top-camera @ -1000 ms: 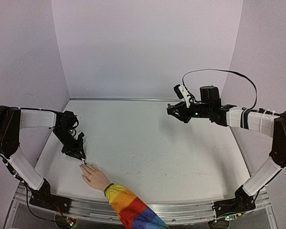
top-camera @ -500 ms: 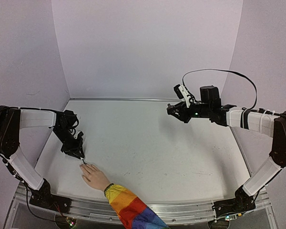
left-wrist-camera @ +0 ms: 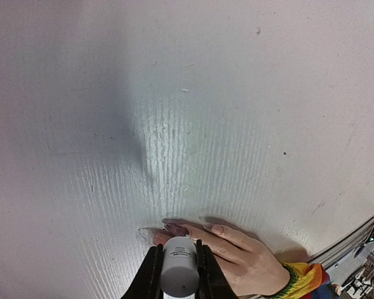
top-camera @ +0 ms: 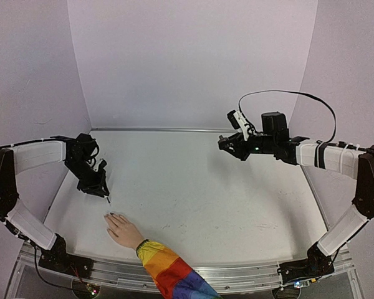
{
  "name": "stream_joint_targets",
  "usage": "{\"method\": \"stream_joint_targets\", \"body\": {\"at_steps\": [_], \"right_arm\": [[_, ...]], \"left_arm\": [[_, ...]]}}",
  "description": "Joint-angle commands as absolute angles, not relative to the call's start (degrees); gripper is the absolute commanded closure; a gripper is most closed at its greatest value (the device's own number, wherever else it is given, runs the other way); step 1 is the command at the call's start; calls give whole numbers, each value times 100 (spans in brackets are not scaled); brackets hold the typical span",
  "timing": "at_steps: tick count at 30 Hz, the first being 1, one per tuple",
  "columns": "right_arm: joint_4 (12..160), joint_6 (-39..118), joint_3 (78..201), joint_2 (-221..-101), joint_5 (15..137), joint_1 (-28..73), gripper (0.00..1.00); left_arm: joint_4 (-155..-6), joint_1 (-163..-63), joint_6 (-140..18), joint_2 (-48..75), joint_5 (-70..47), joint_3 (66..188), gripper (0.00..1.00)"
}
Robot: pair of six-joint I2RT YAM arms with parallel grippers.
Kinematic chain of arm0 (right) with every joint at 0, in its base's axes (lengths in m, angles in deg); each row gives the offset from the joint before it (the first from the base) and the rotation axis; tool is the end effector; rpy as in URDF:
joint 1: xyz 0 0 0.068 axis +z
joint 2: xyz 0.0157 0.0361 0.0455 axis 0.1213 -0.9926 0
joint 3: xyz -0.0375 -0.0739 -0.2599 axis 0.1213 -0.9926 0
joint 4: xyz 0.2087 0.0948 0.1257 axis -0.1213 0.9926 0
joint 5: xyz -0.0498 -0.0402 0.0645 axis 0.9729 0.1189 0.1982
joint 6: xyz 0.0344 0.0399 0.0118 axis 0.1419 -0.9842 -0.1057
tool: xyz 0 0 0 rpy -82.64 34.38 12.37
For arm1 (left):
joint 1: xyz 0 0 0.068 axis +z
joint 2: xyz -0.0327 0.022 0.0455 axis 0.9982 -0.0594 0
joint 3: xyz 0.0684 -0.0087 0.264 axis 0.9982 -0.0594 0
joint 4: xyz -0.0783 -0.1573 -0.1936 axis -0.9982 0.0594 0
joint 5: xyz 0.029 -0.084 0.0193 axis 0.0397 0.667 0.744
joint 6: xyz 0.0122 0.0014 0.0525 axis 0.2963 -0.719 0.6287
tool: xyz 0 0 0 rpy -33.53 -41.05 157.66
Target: Paint the nails
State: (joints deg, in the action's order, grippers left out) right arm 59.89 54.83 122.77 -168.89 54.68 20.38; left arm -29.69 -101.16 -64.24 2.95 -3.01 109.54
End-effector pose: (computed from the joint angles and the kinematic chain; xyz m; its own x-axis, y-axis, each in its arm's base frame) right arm 0.3137 0.1818 0.2985 0.0563 -0.1202 -0.9912 -0.8333 0.5411 -0.1129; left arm 0.2508 -0.0758 0.1952 -0.9951 0.0035 -0.0989 0.0351 0.9467 -0.3203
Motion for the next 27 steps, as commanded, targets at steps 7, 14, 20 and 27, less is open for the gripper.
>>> {"method": "stream_joint_targets", "body": {"at_steps": [7,14,20,27], "right_arm": [[5675,5327,12385,-16485,5298,2030,100],[5302,5022,12065,-16007,5409,2029,100],[4430,4228,11366,-15697,5370,2081,100],[4168,4122,11020,-15625,5552,2527,100]], "left_arm": [[-2724,-10083,-6322,1629,384,11748,100],[-3098,-10085,-6289,2190,476,11883,100],[-4370,-10100,-6698,2440,878,11689,100],[-5165,-10348,-6859,2201,1261,11673,100]]}}
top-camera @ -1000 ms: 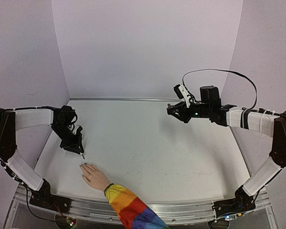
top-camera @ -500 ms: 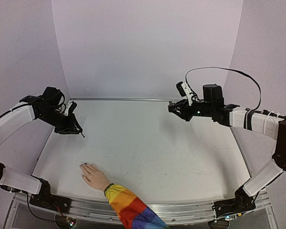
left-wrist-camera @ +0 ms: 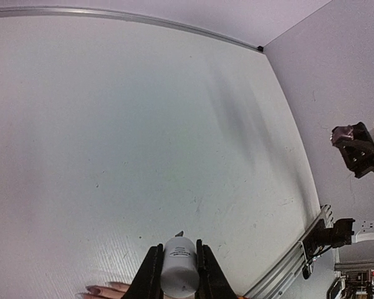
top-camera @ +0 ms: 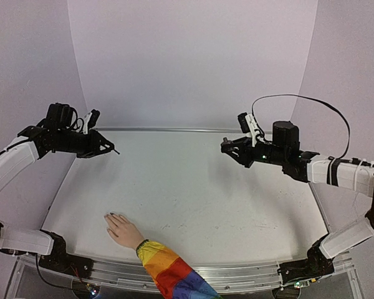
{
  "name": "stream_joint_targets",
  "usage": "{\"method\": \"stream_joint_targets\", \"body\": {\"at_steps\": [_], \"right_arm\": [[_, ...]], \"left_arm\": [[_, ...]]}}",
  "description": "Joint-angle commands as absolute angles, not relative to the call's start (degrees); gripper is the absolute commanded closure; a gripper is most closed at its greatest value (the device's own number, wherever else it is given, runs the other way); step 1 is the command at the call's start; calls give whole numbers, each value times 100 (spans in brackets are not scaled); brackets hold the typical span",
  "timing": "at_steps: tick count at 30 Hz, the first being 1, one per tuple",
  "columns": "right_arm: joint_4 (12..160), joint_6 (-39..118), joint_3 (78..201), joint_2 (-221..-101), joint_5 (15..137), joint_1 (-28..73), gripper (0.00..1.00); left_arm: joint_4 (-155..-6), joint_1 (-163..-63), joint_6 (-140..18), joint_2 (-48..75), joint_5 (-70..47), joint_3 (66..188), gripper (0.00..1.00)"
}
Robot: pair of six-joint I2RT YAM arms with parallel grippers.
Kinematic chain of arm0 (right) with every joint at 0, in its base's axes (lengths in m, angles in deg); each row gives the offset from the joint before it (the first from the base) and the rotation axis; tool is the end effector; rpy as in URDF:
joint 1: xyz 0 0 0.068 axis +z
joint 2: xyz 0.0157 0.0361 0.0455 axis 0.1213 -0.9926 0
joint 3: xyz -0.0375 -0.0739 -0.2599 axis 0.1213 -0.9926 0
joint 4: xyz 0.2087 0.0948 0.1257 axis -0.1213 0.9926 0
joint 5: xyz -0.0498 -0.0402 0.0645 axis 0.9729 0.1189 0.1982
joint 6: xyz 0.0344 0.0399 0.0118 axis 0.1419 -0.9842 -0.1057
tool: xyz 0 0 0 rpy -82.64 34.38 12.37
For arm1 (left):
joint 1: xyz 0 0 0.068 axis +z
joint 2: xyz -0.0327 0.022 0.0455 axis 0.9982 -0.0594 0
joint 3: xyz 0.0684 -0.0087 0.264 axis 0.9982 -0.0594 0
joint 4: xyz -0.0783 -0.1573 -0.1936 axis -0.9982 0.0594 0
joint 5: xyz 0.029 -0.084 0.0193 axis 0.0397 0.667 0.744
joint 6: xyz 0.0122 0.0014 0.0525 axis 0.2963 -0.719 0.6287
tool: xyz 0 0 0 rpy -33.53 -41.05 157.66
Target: Paint the nails
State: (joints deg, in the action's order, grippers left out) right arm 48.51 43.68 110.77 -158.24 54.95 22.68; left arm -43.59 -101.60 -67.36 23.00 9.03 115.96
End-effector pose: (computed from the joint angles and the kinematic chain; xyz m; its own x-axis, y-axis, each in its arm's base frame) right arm 0.2623 0.1692 0.3057 0.0466 0.0691 -0.9965 -0.8535 0.5211 -0.0038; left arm 0.2303 -0.0795 0.3279 -0.7644 -0.0764 -0.6402 0.3679 0.7638 -0.5304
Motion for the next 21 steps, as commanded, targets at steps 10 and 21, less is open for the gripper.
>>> {"method": "stream_joint_targets", "body": {"at_steps": [10,21], "right_arm": [[3576,4007,10972,-15905,6277,3679,100],[2856,3950,11367,-16777,6275,4496,100]], "left_arm": [[-5353,-11532,-6805,1591,1390,12475,100],[-5383,-12140,-7028,1375,1711,12913,100]]}}
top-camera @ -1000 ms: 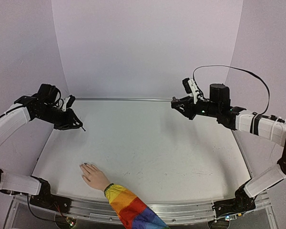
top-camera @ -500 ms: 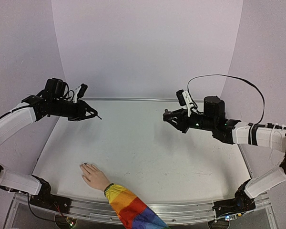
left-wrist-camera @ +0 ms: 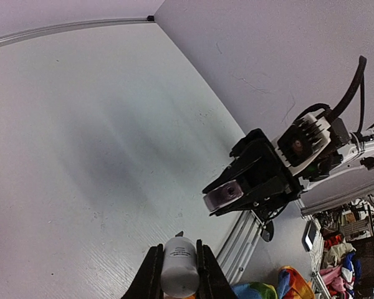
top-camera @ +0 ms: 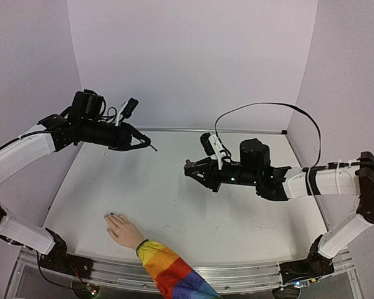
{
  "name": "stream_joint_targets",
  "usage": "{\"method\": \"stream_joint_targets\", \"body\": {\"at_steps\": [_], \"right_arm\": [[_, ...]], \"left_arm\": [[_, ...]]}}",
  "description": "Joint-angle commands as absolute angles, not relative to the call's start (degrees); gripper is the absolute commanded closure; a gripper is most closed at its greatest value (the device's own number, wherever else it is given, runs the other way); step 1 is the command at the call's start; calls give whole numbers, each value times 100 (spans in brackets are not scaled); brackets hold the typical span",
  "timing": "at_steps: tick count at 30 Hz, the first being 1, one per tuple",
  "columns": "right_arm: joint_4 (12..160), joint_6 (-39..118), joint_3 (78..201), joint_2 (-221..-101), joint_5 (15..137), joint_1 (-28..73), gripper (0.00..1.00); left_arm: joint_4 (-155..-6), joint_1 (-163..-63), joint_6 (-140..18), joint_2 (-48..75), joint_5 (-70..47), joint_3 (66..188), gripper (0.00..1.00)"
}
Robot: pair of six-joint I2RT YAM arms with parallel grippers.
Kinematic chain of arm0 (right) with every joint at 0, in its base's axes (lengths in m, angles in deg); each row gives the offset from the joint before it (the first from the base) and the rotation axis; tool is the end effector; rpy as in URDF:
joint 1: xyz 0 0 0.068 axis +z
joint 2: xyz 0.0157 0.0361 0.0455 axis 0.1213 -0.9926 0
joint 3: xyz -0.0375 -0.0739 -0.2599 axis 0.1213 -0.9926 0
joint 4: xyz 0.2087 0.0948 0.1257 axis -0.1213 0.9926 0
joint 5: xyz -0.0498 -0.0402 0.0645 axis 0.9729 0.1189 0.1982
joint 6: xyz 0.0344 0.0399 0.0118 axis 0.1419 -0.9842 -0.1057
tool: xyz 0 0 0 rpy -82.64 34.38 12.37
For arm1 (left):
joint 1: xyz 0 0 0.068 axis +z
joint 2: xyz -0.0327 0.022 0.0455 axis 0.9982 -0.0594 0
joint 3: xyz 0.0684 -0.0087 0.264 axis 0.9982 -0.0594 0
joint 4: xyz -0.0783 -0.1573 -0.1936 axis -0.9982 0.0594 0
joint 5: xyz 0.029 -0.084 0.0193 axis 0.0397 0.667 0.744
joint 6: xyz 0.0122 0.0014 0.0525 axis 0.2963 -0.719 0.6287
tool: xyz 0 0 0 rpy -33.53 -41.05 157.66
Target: Paint the nails
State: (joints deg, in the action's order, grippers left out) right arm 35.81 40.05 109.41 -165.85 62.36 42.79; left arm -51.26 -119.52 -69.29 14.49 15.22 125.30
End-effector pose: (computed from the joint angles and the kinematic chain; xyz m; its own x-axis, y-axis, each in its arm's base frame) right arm 0.2049 0.2624 0.2811 0.0031 0.1555 -0.9878 -0.9492 0.3112 0.0460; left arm 0.2294 -0.1729 0.3585 -0.6983 0.1184 -0.7060 0.6595 0.4899 -0.5701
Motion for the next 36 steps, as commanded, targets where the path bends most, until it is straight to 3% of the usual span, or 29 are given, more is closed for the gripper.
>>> {"method": "stream_joint_targets", "body": {"at_steps": [1,36], "right_arm": [[2853,3981,11423,-16815,6292,4541,100],[2572,4144,11724,-17197,6518,4821,100]], "left_arm": [[-5387,-12184,-7038,1335,1733,12961,100],[-5344,-12690,-6874,870,2079,13226,100]]}}
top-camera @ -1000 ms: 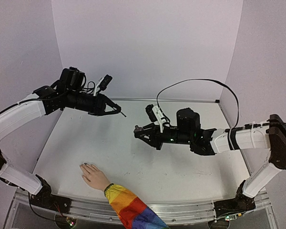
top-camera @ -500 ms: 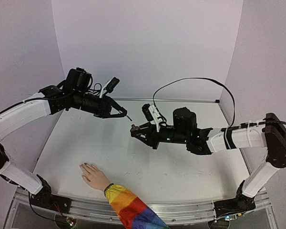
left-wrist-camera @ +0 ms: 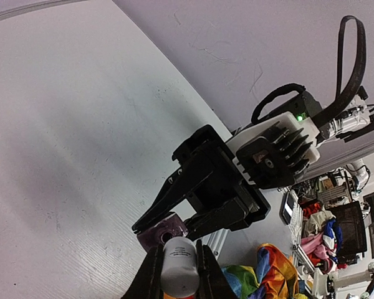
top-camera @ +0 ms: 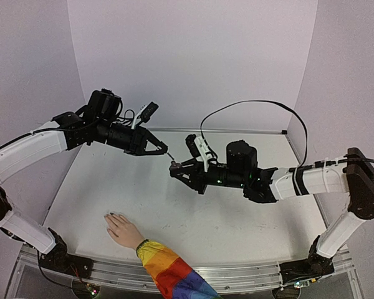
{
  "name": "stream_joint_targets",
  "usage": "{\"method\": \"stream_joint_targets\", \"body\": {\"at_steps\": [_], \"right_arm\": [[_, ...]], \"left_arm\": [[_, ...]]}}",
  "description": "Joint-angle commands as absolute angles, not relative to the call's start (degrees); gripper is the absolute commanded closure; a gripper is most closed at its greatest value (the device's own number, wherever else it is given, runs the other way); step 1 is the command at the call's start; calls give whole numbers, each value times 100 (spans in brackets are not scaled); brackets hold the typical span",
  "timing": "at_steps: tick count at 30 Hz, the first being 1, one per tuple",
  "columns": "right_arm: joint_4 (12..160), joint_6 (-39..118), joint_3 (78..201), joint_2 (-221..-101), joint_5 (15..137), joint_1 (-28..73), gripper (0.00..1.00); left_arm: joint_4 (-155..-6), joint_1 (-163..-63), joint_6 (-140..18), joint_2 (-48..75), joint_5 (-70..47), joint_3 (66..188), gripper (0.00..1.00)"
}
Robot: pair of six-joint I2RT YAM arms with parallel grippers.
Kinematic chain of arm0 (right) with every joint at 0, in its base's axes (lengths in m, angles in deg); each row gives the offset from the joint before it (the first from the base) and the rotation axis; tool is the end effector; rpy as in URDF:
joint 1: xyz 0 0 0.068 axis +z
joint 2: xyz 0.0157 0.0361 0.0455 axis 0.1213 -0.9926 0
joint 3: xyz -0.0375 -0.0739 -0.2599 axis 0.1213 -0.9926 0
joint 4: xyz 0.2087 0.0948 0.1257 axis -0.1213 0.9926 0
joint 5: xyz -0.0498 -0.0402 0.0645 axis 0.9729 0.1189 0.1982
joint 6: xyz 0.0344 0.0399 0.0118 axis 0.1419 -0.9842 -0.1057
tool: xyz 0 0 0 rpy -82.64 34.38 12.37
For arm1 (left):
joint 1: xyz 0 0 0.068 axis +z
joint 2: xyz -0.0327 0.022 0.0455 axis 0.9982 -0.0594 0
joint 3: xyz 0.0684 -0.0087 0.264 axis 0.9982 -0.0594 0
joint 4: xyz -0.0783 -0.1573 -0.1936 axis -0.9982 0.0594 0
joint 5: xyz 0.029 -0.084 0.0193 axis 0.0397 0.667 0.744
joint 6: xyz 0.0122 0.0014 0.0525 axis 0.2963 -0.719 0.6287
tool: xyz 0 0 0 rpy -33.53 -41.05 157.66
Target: Paint the nails
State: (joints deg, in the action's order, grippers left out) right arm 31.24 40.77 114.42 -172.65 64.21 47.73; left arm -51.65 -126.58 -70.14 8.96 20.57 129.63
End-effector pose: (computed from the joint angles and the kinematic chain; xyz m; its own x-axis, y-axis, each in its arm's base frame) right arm 0.1981 0.3005 0.2796 0.0302 0.1941 -0.9805 -0.9654 0.2598 0.0216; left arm 0.2225 -0.2167 0.3587 -0.7005 0.2335 -0.6743 0.7090 0.3348 -0.6206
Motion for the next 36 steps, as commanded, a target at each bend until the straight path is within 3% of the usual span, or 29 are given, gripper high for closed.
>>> {"method": "stream_joint_targets", "body": {"at_steps": [1,36], "right_arm": [[2564,4144,11715,-17194,6532,4830,100],[2369,4161,11661,-17172,6606,4841,100]], "left_arm": [[-5337,-12693,-6860,868,2077,13223,100],[-5185,-12763,-6740,692,2108,13317,100]]}}
